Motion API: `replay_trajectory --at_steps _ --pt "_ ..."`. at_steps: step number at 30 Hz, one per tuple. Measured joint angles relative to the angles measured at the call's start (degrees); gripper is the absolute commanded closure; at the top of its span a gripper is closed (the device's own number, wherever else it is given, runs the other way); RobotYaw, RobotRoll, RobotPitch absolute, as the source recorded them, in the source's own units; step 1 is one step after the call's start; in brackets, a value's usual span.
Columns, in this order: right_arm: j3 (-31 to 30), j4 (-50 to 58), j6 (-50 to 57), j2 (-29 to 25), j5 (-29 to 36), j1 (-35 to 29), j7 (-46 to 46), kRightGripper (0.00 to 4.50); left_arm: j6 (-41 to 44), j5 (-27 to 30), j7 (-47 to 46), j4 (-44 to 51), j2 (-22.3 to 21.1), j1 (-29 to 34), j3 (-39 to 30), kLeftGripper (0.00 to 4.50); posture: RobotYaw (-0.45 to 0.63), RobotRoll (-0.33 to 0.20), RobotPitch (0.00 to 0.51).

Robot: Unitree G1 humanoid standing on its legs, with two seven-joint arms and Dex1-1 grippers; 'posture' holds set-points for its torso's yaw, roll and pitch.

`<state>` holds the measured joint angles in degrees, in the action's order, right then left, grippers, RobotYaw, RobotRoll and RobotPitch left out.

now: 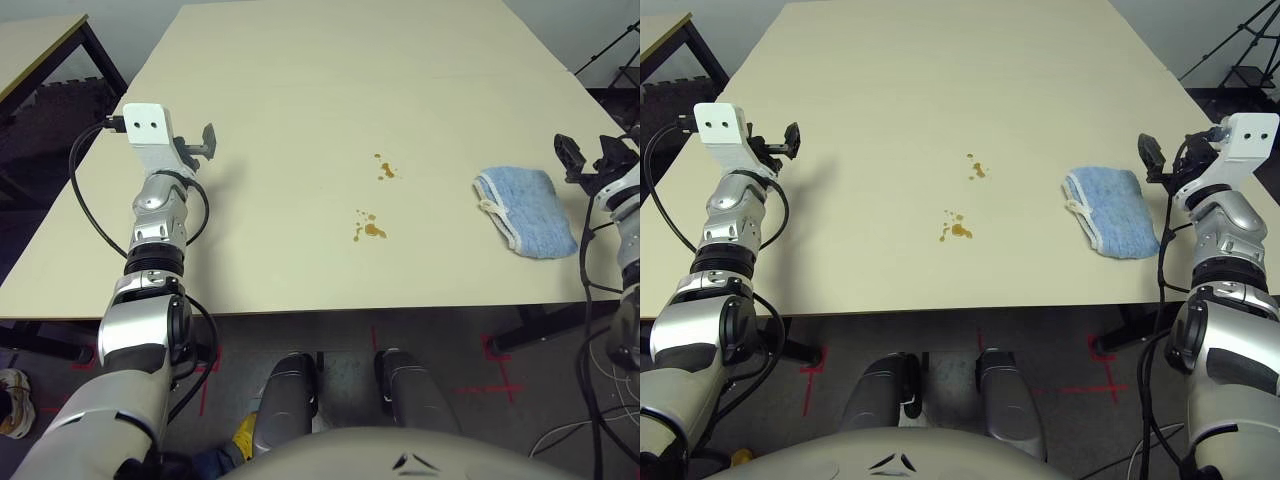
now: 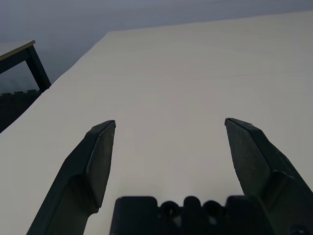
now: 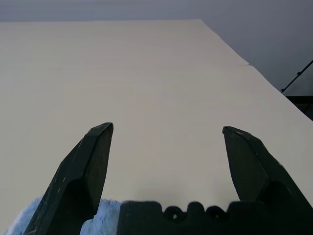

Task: Wipe the water off the table with a rag.

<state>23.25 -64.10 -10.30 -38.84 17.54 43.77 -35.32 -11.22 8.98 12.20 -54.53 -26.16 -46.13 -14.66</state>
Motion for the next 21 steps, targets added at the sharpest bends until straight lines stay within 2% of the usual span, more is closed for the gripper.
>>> replay_trajectory --at_steps 12,17,21 --pt "-0.2 0.0 0.0 0.3 -0.1 0.4 0.0 0.04 0.0 0.0 0.6 0.0 0.0 0.0 0.1 0.0 -0.09 0.0 0.135" --pt "-0.3 0.0 0.0 0.8 -0.5 0.5 0.0 0.04 0.5 0.5 4.1 0.2 -0.3 0.0 0.0 0.0 -0.08 0.0 0.121" --pt "-0.5 0.0 0.3 1.9 -0.7 0.5 0.4 0.04 1.5 1.9 9.4 2.2 -1.5 0.0 -0.1 0.0 -0.08 0.0 0.13"
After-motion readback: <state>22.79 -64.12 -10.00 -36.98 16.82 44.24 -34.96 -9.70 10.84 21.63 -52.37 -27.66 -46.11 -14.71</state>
